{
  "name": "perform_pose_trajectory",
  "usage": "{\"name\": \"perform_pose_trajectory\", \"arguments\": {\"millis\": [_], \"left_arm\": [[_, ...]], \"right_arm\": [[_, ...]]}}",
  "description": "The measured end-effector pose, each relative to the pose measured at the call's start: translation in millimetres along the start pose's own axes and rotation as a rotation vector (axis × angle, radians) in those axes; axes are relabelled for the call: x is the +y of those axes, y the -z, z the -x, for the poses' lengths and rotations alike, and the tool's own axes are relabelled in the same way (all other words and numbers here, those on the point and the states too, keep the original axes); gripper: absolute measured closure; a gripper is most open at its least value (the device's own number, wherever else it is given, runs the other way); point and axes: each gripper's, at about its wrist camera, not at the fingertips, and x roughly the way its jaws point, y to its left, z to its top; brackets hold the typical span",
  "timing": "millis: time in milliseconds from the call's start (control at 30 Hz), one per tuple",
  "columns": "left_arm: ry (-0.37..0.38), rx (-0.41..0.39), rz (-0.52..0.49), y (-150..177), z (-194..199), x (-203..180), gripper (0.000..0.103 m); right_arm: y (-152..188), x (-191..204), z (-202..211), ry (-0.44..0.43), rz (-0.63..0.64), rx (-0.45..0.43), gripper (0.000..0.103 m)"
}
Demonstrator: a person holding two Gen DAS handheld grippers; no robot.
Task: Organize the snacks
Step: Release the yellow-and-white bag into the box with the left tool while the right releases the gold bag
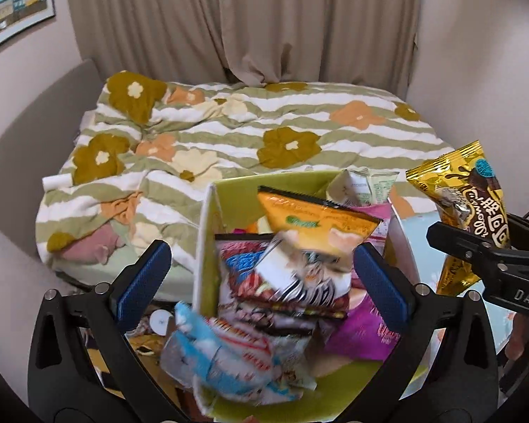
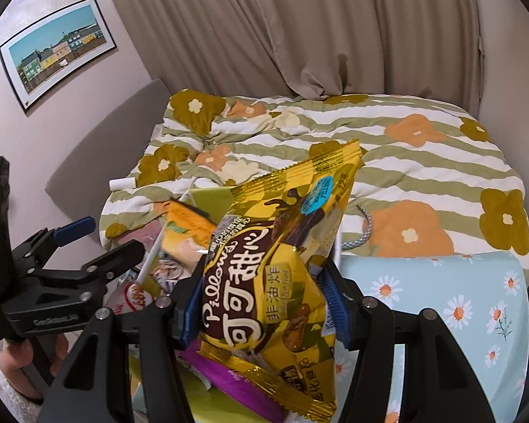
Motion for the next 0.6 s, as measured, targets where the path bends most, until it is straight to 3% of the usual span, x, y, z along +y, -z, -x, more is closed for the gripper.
{"name": "perform_pose_trajectory", "arguments": {"millis": [500,567,600], "left_arm": [[-0.074,-0.033,0.083,23,32,64,0.0],[-0.072,-0.025,0.082,27,30,68,0.0],[-0.071,-0.021,0.082,28,28,70,0.0]], "right_arm": [[8,66,-16,-0.098,0.085,0.006,0.047],[13,71,-21,-0.101,0.077,0.009,0.043],[14,71,-23,-0.097,0.071,0.006,0.03]]}}
